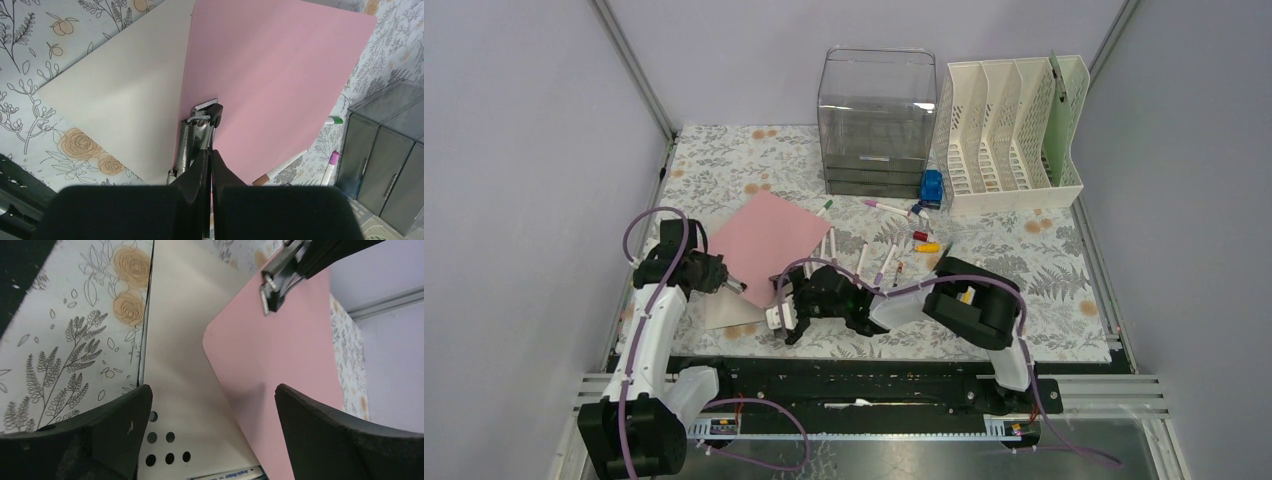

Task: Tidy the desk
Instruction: Pick up the folder from the center of the board.

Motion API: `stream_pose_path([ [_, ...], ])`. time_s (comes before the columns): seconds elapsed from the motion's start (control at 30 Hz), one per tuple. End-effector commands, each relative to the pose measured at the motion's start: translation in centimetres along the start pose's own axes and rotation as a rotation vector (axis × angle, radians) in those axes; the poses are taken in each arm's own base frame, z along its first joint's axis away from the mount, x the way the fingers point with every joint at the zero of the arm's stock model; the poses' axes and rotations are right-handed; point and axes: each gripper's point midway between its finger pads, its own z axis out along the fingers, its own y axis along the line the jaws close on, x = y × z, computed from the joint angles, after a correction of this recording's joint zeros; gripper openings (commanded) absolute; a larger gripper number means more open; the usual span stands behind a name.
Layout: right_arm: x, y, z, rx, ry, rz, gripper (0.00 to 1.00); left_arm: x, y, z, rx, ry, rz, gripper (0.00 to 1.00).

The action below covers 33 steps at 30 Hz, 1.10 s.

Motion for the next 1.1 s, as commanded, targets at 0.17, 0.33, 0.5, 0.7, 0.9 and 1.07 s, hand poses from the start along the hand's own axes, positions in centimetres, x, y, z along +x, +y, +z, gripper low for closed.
stream_pose_path([
  [0.17,-2.0,-6.3,1.1,0.333,-0.065,-0.169,0.66,0.5,-0.8,-0.4,0.058,0.029,-0.036,0.00],
  [0.33,-2.4,-7.4,1.1,0.386,-0.076,-0.181,0.43,0.8,-0.9,-0.8,0.076,0.042,-0.052,0.00],
  [0.5,-3.2,-7.8,0.6,0.393,-0.089,-0.178,0.19,0.7,-0.7,-1.8,0.061,0.042,-0.056,0.07],
  [0.7,-4.6,-10.0,-0.3,0.444,-0.094,-0.127,0.00,0.0,-1.8,-5.2,0.149,0.013,0.028,0.58],
  [0.9,-5.4,-11.2,-1.1,0.485,-0.109,-0.084,0.00,-1.3,-3.5,-11.0,0.372,-0.100,0.137,0.98],
  [1.07,-6.1,-11.6,-1.5,0.496,-0.126,-0.057,0.00,-2.4,-3.6,-14.1,0.476,-0.202,0.198,0.99],
])
